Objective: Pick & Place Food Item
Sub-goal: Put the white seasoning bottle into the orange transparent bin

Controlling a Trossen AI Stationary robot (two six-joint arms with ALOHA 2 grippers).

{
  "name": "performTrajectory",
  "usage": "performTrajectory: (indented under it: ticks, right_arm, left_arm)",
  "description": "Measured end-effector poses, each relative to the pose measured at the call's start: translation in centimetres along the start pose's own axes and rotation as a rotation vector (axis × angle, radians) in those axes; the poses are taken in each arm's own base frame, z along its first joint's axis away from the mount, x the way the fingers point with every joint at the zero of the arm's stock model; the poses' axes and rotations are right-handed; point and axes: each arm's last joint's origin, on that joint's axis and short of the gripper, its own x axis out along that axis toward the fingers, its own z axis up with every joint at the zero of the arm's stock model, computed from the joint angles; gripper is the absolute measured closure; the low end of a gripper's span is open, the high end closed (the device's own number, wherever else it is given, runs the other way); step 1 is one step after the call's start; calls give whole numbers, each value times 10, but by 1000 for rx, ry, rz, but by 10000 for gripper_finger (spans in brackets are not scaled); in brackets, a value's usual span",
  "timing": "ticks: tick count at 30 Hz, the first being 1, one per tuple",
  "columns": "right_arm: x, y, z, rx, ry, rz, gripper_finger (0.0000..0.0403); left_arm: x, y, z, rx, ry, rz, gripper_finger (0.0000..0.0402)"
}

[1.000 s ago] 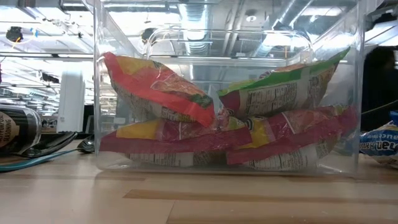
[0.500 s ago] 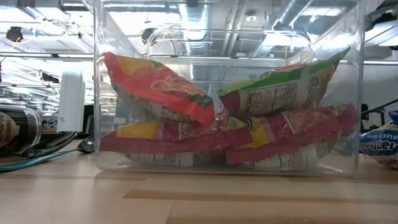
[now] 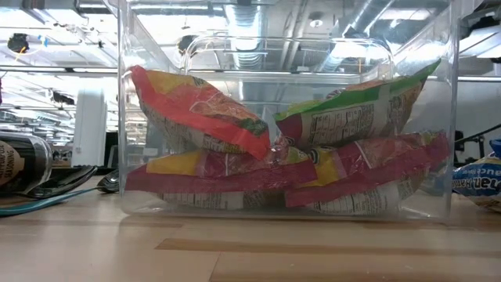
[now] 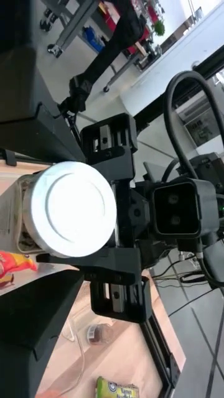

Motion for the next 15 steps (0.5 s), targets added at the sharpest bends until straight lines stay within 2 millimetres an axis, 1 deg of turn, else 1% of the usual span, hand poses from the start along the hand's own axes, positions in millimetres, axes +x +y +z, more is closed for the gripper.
performTrajectory:
  ticks: [11, 13, 15]
  right_arm:
    - [0, -2, 1, 2, 0, 3, 118]
    - [0, -2, 2, 0, 0, 3, 124]
    - [0, -2, 2, -1, -1, 3, 139]
  left_arm:
    - [0, 2, 1, -3, -1, 3, 206]
    - [0, 2, 1, -3, -1, 3, 206]
    - [0, 2, 0, -3, 0, 5, 206]
